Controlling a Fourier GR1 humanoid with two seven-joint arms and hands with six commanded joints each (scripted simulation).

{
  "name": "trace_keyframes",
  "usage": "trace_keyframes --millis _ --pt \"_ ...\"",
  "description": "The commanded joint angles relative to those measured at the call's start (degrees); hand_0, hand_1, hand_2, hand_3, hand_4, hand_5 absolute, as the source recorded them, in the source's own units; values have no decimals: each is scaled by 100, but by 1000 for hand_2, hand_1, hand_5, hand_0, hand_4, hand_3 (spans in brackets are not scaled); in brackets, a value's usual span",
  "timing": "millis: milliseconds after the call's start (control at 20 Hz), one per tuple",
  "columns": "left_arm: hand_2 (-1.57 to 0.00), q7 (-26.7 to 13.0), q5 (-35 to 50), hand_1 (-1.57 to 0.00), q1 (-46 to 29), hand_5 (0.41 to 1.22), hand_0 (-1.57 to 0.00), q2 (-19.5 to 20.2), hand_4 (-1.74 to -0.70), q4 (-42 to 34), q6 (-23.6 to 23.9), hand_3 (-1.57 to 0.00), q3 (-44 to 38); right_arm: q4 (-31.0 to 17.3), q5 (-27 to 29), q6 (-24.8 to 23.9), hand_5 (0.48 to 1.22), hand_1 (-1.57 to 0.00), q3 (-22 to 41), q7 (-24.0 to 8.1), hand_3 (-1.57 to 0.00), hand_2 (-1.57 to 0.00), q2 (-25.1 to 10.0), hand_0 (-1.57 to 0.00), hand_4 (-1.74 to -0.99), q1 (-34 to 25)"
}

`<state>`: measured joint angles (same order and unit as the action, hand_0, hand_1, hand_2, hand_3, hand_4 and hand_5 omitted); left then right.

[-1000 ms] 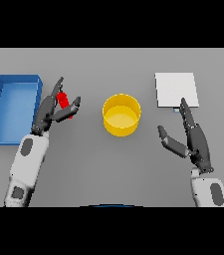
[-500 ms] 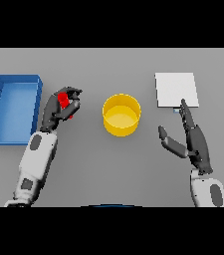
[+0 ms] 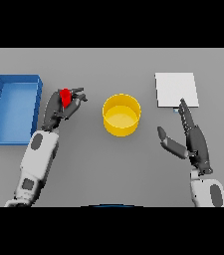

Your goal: Pick up the red beaker and tilt it to pour out 1 green nut into yellow bowl. Pick up the yellow bowl and place it on the metallic measuring scale.

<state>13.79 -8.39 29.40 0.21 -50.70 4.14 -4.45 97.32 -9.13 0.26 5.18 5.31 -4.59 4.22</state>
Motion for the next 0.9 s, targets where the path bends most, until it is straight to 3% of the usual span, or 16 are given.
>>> trace_keyframes --millis 0,300,500,750,850 --pt "-1493 -1 157 -1486 -33 1157 -1483 -11 -1639 -139 -115 -1462 -52 -55 -9 -6 645 1 3 -7 1 1 16 1 -1248 7" --pt "-1551 -355 471 -1549 -18 1132 -1548 139 -1714 -903 -419 -1542 57 -48 -85 -26 647 1 29 112 1 1 -3 1 -1227 53" --pt "-1558 -618 227 -1557 241 1133 -1556 330 -1724 -874 -372 -1553 264 -85 -217 -90 659 1 20 289 1 1 -74 1 -1219 -10" --pt "-1563 -707 -238 -1562 651 1134 -1562 551 -1730 -620 -294 -1559 611 -68 -311 -131 664 1 49 217 1 1 -82 1 -1210 -20" --pt "-1566 -995 -611 -1565 781 1124 -1565 774 -1734 -692 -363 -1563 957 -27 -275 -119 658 1 19 131 1 1 -103 1 -1199 28"
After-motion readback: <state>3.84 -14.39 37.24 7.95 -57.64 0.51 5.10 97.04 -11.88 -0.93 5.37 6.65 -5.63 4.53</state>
